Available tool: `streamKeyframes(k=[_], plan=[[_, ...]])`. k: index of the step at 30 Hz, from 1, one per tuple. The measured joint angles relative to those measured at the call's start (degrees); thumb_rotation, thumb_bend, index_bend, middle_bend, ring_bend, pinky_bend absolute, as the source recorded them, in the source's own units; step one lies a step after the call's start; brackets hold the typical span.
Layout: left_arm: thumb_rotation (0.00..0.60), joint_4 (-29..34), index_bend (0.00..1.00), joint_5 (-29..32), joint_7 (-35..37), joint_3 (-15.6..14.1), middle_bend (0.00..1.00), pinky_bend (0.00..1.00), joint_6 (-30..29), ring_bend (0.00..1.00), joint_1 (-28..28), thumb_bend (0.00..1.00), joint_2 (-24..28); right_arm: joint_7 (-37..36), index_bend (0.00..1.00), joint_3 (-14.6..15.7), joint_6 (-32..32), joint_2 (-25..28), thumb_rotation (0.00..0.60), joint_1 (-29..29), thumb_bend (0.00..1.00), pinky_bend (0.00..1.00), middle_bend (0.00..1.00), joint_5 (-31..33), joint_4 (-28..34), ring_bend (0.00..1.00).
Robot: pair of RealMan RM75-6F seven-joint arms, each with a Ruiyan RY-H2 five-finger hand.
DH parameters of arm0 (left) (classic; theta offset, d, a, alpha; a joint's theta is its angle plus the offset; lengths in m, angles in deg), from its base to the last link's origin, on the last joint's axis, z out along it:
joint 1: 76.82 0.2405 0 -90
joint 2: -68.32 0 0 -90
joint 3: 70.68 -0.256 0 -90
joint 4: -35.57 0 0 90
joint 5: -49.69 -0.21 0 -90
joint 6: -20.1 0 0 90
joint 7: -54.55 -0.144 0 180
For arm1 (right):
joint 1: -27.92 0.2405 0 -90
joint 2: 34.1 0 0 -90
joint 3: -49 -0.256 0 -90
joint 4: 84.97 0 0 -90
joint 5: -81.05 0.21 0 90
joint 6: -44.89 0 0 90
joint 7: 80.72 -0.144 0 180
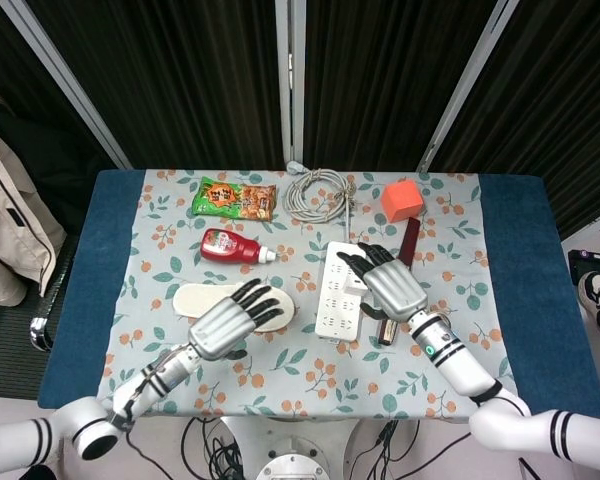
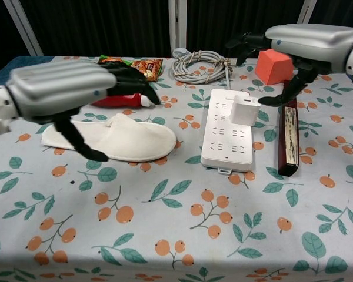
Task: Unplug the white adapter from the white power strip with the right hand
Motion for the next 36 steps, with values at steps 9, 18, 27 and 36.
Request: streamKeyframes(k=[9, 18, 27, 36], plan=[[0.600, -10.4, 0.17, 0.4, 5.0, 1.3, 0.16, 0.04, 6.3, 0.05, -9.2, 0.08, -9.7, 4.1, 0.01, 1.3, 3.2, -4.7, 0.600, 5.3, 0.26, 0.14, 0.22, 6.0, -5.9, 0.01], [0.600, -16.4, 0.17, 1.5, 8.4, 0.3, 0.16, 0.04, 7.0, 0.05, -12.8, 0.07, -15.3, 4.6, 0.04, 3.6, 3.6, -7.1, 0.600, 7.1, 0.26, 0.14, 0.24, 8.0, -9.9, 0.02], [0.600, -23.4, 0.13, 1.2, 9.7, -2.0, 0.14, 0.04, 4.4, 0.05, -13.6, 0.07, -19.8, 3.2, 0.10, 5.3, 2.9, -9.6, 0.600, 7.9, 0.26, 0.16, 0.28, 7.5, -13.8, 0.06], [0.600, -27.5, 0.13, 0.9, 9.7, -3.9, 0.14, 0.04, 2.0, 0.05, -14.1, 0.07, -22.8, 1.7, 0.20, 6.2, 1.9, -11.3, 0.600, 8.0, 0.27, 0.19, 0.33, 6.7, -16.6, 0.11]])
